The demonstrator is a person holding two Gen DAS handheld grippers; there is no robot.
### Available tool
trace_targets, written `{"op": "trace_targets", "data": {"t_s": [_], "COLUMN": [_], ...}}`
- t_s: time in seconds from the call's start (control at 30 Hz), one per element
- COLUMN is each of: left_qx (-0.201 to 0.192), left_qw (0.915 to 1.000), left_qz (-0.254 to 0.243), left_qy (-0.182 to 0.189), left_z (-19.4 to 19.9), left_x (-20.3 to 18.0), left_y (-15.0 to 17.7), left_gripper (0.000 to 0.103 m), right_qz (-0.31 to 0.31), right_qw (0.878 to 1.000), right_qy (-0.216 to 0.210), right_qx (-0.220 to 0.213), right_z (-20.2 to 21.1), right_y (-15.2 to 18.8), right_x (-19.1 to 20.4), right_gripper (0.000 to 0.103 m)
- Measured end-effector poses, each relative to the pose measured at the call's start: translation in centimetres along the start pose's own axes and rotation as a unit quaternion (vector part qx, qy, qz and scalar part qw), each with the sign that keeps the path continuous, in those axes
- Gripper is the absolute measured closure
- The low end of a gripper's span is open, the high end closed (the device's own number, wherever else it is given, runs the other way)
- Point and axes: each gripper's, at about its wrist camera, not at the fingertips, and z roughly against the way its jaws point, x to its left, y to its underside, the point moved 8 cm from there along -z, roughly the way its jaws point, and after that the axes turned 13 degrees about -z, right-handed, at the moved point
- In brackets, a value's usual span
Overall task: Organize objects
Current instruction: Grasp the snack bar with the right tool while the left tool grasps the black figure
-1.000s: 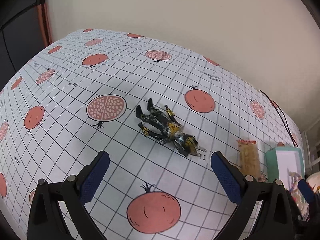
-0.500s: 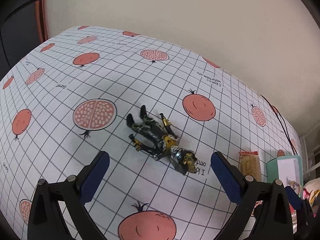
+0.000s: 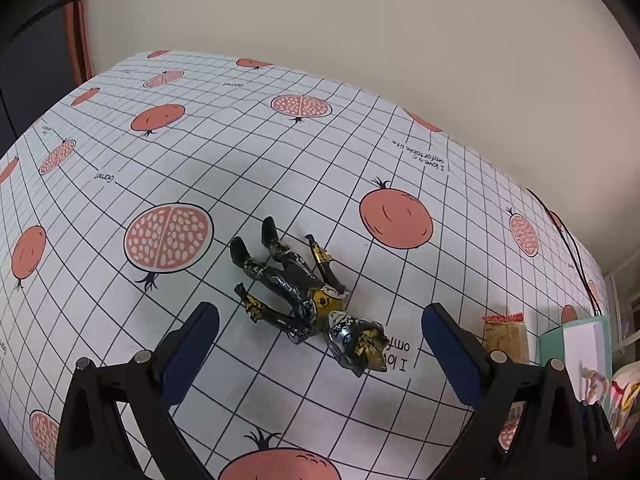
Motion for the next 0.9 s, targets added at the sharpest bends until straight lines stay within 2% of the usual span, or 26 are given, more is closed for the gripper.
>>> {"op": "trace_targets", "data": {"t_s": [0.33, 0.53, 0.67, 0.73, 0.83, 0.9], "left_qx": [0.002, 0.003, 0.005, 0.006, 0.010, 0.012], "left_qw": [0.9999, 1.0000, 0.9999, 0.9999, 0.9999, 0.9998], "left_qz": [0.013, 0.005, 0.008, 0.007, 0.009, 0.011], "left_qy": [-0.001, -0.005, -0.004, -0.008, -0.007, -0.006], "left_z": [-0.7, -0.7, -0.8, -0.9, -1.0, -1.1], "left_x": [0.5, 0.3, 0.2, 0.2, 0.2, 0.3], "left_y": [0.0, 0.1, 0.2, 0.3, 0.4, 0.5], "left_gripper": [0.002, 0.002, 0.003, 0.005, 0.015, 0.016], "right_qz": [-0.003, -0.007, -0.003, -0.004, -0.009, -0.010], "right_qw": [1.000, 1.000, 1.000, 1.000, 1.000, 1.000], "right_qy": [0.000, 0.009, 0.016, 0.017, 0.018, 0.018], "right_qx": [0.011, 0.017, 0.017, 0.016, 0.013, 0.013], "right_z": [-1.5, -2.1, -2.3, -2.3, -2.1, -2.0], "right_y": [-0.1, 0.0, -0.1, -0.2, -0.3, -0.3], "right_x": [0.6, 0.4, 0.3, 0.3, 0.1, 0.0], "right_gripper": [0.003, 0.013, 0.022, 0.026, 0.038, 0.043]}}
